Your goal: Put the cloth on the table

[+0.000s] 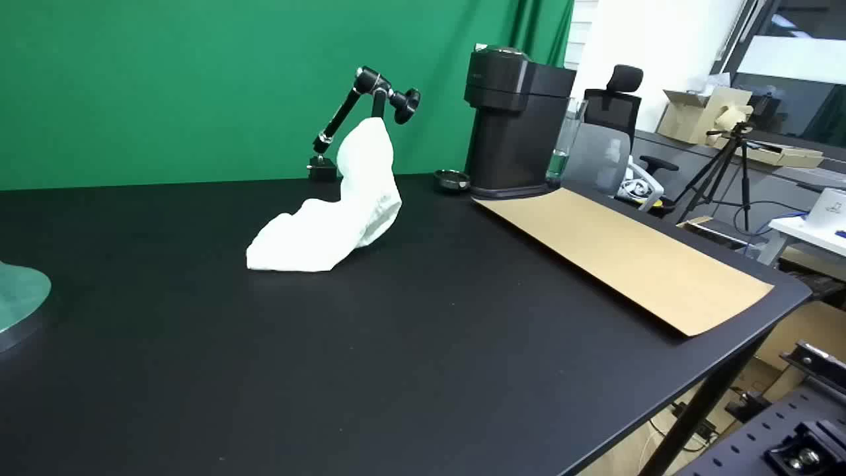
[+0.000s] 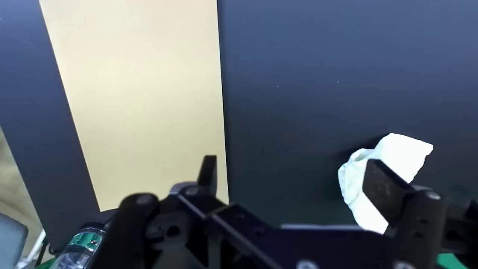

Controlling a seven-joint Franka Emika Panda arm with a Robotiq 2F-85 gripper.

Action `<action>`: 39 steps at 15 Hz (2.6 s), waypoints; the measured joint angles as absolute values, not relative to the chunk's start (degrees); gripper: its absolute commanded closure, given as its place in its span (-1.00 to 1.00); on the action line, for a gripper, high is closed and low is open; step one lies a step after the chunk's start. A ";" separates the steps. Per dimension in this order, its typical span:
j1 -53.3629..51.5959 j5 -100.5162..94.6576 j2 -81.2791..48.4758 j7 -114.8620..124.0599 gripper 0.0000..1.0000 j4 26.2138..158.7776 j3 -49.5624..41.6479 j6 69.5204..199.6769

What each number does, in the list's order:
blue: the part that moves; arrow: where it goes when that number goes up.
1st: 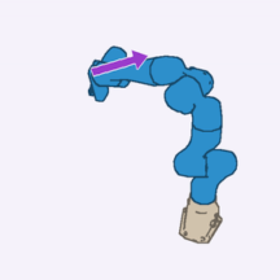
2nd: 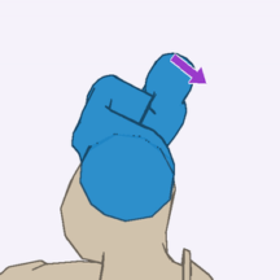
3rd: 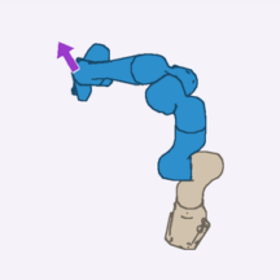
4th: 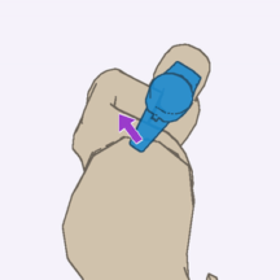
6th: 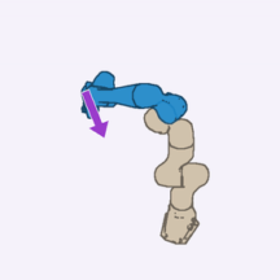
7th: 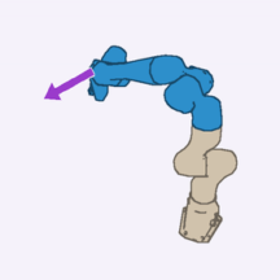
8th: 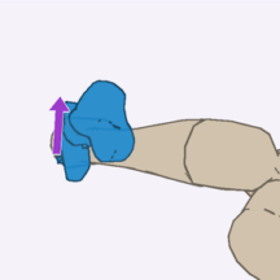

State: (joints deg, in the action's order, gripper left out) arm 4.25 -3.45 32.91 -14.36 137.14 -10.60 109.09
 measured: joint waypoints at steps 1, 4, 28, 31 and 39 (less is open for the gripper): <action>4.25 -3.45 32.90 -14.36 -1.00 137.18 -10.60 109.25; 4.25 -3.45 32.94 -14.37 -1.00 137.18 -10.61 109.31; 1.72 2.69 18.64 -9.09 -1.00 136.67 -5.23 118.73; -0.58 4.64 11.02 -5.68 -1.00 133.75 -1.71 119.63; -3.12 5.68 -7.36 0.86 -1.00 120.51 2.76 121.77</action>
